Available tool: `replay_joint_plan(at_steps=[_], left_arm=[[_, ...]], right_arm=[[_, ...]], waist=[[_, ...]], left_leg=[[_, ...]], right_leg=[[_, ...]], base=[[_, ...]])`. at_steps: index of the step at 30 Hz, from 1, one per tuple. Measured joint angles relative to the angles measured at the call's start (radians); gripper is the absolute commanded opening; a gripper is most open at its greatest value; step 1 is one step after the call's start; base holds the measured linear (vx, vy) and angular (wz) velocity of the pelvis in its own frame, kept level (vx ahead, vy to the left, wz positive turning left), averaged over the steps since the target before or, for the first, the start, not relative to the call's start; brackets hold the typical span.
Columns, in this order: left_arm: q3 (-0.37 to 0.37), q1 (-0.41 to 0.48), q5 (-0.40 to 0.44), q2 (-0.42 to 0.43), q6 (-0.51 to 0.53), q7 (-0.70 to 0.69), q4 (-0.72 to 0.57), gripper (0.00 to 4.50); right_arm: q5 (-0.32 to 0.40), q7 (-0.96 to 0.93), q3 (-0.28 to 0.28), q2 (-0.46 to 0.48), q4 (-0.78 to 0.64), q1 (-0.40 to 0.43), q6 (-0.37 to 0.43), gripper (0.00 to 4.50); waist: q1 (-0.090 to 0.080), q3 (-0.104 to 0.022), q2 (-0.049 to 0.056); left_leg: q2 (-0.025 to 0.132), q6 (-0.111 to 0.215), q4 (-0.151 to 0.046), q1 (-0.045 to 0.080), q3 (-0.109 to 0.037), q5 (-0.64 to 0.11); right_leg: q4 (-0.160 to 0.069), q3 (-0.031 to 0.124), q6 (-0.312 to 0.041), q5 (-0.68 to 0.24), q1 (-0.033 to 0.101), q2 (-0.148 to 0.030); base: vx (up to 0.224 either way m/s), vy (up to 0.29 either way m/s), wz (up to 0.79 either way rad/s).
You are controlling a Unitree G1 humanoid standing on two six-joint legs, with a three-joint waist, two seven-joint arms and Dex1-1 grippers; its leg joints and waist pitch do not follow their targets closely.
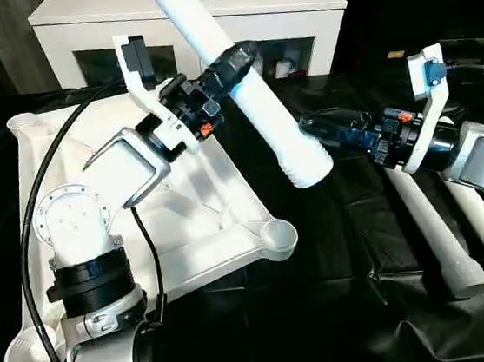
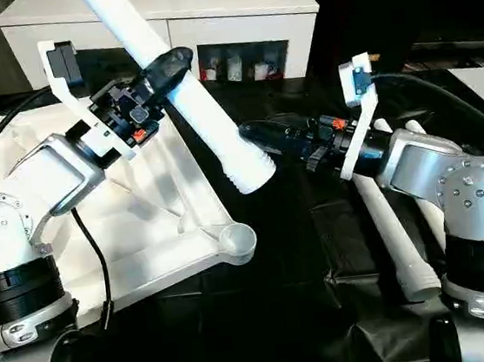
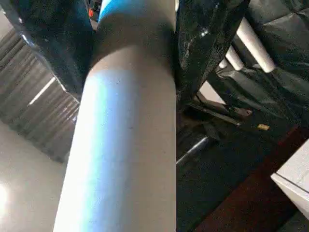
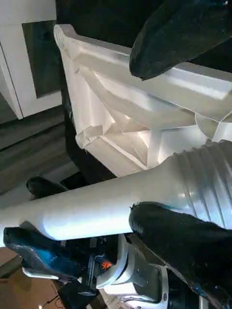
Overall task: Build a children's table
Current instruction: Pick table leg
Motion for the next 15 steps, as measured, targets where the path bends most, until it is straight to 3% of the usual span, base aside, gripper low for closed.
replay_joint_plan(at_steps=[7,15], left_arm=[[-0.094,0.012,0.061,0.051,0.0,-0.064,-0.03,1.9],[-0.225,0.025,0.134,0.102,-0.035,-0.205,-0.066,1.9]], right_arm=[[0.006,0.005,0.03,0.01,-0.006,0.0,-0.002,4.5],[-0.061,0.077,0.232,0.012,-0.038,0.0,-0.027,4.5]], waist=[[-0.001,0.0,0.0],[-0.002,0.0,0.0]], left_leg=[[0.0,0.0,0.0,0.0,0.0,0.0],[0.0,-0.001,-0.002,0.0,0.0,0.0]], right_leg=[[0.0,0.0,0.0,0.0,0.0,0.0],[-0.001,0.0,0.001,0.0,-0.001,0.0]], base=[[0.0,0.0,0.0],[0.0,0.0,0.0]])
